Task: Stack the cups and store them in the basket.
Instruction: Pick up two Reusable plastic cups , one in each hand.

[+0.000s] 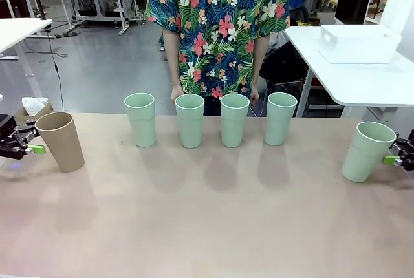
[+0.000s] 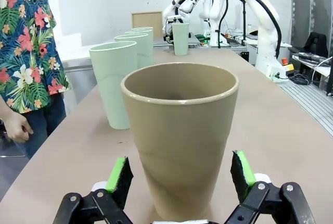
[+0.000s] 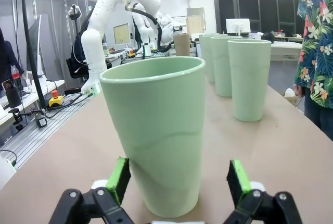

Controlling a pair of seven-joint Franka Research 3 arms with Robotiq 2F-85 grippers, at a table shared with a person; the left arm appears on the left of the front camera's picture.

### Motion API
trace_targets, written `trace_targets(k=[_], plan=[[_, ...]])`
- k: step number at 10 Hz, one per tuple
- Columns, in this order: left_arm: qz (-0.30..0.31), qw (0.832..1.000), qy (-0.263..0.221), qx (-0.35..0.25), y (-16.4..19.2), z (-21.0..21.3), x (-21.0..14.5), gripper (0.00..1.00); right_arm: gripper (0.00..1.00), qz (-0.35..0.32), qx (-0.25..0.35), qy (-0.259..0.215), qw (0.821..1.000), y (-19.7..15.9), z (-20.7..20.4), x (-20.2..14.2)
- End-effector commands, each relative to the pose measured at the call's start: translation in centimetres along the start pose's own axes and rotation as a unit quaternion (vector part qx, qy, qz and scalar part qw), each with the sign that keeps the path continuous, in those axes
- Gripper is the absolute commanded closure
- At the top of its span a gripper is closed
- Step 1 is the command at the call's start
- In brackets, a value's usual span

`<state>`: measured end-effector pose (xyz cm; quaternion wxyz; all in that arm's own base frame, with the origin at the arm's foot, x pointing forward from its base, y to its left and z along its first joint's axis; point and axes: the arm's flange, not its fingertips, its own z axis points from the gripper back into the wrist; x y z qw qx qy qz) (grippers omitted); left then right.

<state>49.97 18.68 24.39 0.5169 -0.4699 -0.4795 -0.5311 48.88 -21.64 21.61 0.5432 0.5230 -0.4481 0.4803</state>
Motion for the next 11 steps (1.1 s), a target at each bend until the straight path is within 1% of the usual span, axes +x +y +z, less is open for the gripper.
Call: trace_targets(k=[1, 3, 7, 11], plan=[[-0.015, 1.0, -0.01, 0.012, -0.3, -0.9, -0.2, 0.0, 0.0, -0.006, 0.006, -0.004, 1.0, 0.9, -0.7, 0.5], [-0.015, 1.0, -0.013, 0.013, -0.3, -1.6, -0.5, 0.0, 0.0, -0.005, -0.014, -0.01, 1.0, 1.5, -1.4, 0.5], [-0.016, 0.999, -0.027, 0.015, -0.3, -2.0, -0.7, 0.0, 0.0, -0.003, -0.032, -0.015, 0.999, 2.2, -2.8, 0.6], [-0.015, 0.999, -0.045, 0.013, -0.2, -2.6, -1.0, 0.0, 0.0, -0.011, -0.037, -0.019, 0.999, 3.1, -3.6, 0.5]])
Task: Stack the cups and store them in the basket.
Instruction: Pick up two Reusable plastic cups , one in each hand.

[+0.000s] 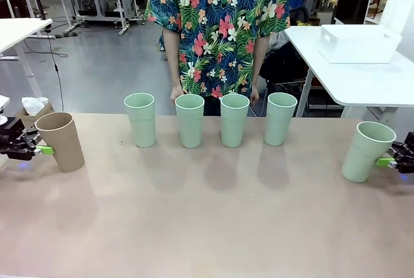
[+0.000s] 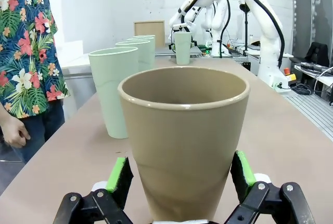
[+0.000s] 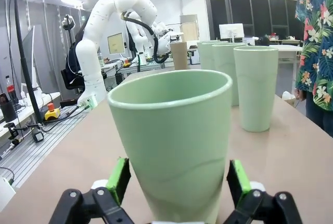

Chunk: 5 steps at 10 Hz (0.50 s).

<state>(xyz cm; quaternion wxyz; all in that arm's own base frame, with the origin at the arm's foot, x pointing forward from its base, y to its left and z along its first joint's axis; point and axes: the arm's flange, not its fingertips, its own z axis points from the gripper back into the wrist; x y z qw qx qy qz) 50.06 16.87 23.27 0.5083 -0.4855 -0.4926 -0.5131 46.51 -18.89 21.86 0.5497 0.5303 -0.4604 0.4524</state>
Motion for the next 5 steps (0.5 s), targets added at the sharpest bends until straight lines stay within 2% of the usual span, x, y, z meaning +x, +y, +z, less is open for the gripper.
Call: trace_targets(k=[1, 5], plan=[[-0.021, 1.0, -0.02, 0.01, -0.3, -0.8, -0.1, 0.0, 0.0, 0.004, -0.027, 0.005, 1.0, 1.0, -1.1, 0.3], [-0.019, 0.999, -0.022, 0.016, 0.1, -1.4, -0.4, 0.0, 0.0, 0.005, -0.047, 0.006, 0.999, 1.0, -2.3, 0.1]])
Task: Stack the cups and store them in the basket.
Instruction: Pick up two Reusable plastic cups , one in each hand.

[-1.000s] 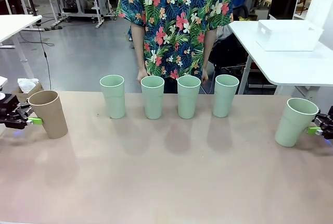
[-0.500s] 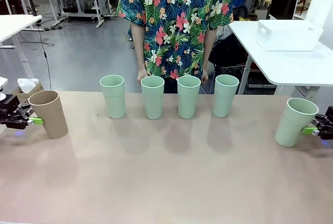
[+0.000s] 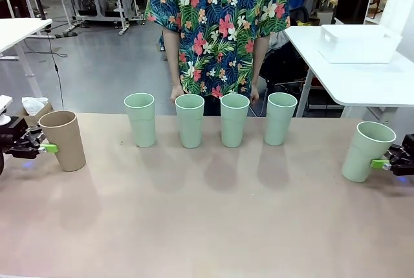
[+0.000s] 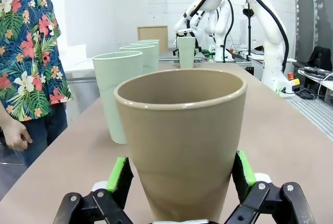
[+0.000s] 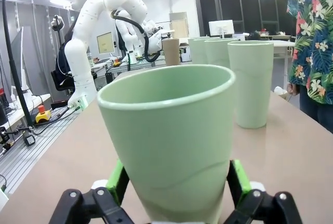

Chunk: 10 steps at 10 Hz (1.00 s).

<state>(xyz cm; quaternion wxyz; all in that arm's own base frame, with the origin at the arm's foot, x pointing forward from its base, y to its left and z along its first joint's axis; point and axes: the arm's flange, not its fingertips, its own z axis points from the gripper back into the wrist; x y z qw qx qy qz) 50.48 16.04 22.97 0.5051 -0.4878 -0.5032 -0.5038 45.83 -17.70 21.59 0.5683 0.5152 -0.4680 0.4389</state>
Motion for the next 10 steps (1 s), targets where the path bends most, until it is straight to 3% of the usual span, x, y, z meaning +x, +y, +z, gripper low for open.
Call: trace_targets(k=[1, 10], plan=[[-0.016, 1.0, -0.009, 0.007, -0.3, -0.7, -0.3, 0.0, 0.0, 0.011, -0.022, -0.004, 1.0, 0.5, -1.3, 0.5], [-0.011, 1.0, -0.016, -0.004, 0.3, -2.8, -0.8, 0.0, 0.0, 0.005, -0.013, -0.003, 1.0, 0.7, -2.3, 0.5]])
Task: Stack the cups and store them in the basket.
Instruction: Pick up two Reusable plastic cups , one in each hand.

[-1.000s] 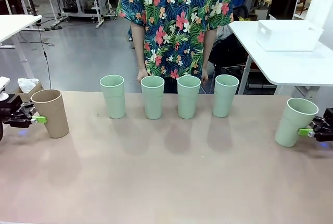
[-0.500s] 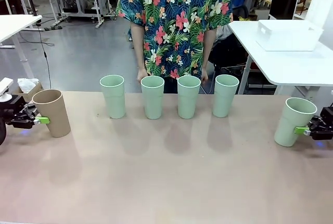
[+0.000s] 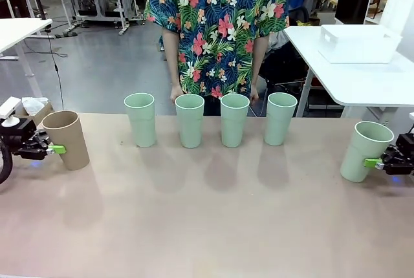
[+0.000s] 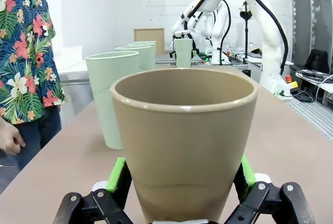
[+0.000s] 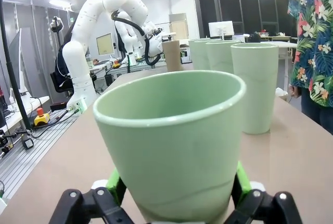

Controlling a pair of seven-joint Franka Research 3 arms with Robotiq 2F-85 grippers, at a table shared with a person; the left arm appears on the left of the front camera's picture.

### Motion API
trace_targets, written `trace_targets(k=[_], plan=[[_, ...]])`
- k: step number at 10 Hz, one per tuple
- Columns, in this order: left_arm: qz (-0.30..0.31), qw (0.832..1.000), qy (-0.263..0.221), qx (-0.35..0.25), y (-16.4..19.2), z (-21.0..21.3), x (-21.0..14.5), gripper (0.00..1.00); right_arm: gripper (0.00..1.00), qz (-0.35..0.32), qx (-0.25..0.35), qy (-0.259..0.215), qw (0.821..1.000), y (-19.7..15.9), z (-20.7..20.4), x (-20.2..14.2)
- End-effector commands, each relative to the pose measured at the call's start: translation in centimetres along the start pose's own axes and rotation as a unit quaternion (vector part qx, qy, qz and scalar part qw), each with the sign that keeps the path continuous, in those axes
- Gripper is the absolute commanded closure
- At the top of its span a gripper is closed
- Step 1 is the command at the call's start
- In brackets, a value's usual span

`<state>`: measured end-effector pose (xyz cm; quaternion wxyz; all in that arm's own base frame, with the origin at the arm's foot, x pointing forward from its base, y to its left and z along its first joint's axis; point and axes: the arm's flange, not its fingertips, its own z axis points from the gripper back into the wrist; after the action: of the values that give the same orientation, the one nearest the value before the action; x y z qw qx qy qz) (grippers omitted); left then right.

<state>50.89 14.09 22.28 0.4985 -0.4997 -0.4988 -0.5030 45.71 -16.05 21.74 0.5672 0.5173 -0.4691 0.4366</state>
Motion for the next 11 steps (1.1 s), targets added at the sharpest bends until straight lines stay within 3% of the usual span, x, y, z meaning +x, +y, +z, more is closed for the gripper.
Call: trace_targets(k=[1, 10, 11], plan=[[-0.016, 1.0, -0.009, 0.006, 0.1, -1.0, -0.1, 0.0, 0.0, 0.007, -0.012, 0.0, 1.0, 0.4, -0.8, 0.3], [-0.017, 1.0, -0.021, -0.016, 0.0, -2.4, -0.3, 0.0, 0.0, -0.002, 0.0, 0.003, 1.0, 0.4, -1.3, -0.2], [-0.013, 1.0, -0.022, -0.016, 0.0, -2.5, -0.3, 0.19, 0.2, -0.004, 0.004, 0.003, 1.0, 0.4, -1.2, -0.2]])
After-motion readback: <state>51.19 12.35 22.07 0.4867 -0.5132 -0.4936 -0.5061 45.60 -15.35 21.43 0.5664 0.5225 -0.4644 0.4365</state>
